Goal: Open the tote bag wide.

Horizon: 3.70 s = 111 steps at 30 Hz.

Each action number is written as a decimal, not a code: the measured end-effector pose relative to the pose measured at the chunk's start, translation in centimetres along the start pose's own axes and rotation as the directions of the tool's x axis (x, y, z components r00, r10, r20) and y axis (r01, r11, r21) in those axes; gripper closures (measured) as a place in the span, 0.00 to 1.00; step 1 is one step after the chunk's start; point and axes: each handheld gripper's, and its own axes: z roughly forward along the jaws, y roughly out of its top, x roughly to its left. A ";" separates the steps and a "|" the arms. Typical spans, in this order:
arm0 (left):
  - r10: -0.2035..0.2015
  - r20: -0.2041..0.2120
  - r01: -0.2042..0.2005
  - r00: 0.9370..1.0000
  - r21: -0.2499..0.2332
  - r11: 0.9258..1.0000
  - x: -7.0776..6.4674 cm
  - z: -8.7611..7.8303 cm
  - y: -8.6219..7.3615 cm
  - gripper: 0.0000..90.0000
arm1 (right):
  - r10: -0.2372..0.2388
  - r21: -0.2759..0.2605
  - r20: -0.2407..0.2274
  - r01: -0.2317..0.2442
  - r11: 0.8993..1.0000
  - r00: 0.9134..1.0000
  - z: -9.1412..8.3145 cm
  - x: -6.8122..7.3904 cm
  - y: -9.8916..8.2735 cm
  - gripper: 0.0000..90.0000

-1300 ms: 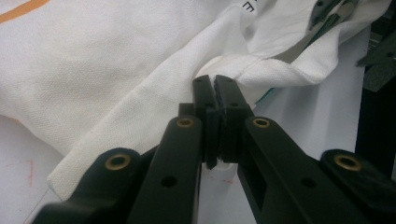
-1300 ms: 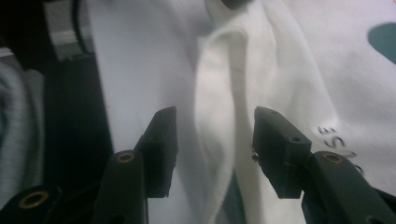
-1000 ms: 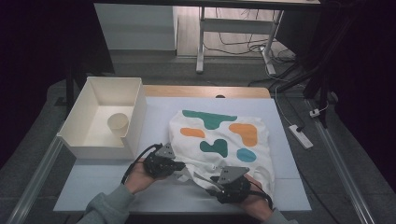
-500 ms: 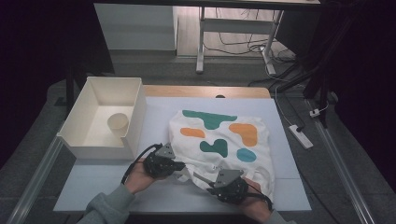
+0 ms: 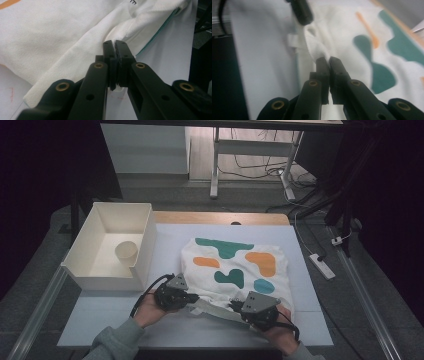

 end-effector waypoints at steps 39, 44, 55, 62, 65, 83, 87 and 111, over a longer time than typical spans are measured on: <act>-0.023 -0.029 0.022 0.999 -0.038 0.999 0.7 1.2 0.9 0.97 | 0.101 0.063 0.009 -0.102 0.993 0.995 9.0 -9.2 0.0 0.92; -0.027 -0.027 0.026 0.999 -0.043 0.999 0.9 1.1 0.7 0.97 | 0.117 0.017 0.039 -0.118 0.993 0.992 6.9 -9.3 0.9 0.65; -0.030 -0.026 0.029 0.999 -0.047 0.998 1.0 1.1 0.6 0.97 | 0.148 -0.063 -0.050 -0.151 0.987 0.988 2.6 -7.4 2.2 0.53; -0.038 -0.021 0.037 0.999 -0.052 0.998 1.1 1.2 0.5 0.97 | 0.159 0.025 -0.060 -0.158 0.987 0.985 1.9 -5.2 0.4 0.53; -0.037 -0.018 0.036 0.999 -0.052 0.998 1.2 1.1 0.5 0.97 | 0.168 0.057 -0.057 -0.165 0.985 0.984 1.8 -4.9 -0.3 0.53; -0.041 -0.009 0.040 0.999 -0.051 0.998 1.3 1.2 0.4 0.97 | 0.207 0.075 0.066 -0.212 0.974 0.976 -3.2 -3.6 -4.2 0.53; -0.044 -0.006 0.044 0.999 -0.052 0.998 1.4 1.2 0.4 0.97 | 0.215 0.087 0.041 -0.218 0.972 0.976 -3.7 -3.6 -4.8 0.70; -0.041 -0.006 0.041 0.999 -0.056 0.998 1.4 1.2 0.4 0.97 | 0.186 0.029 0.263 -0.200 0.979 0.947 1.7 -13.5 -1.4 1.00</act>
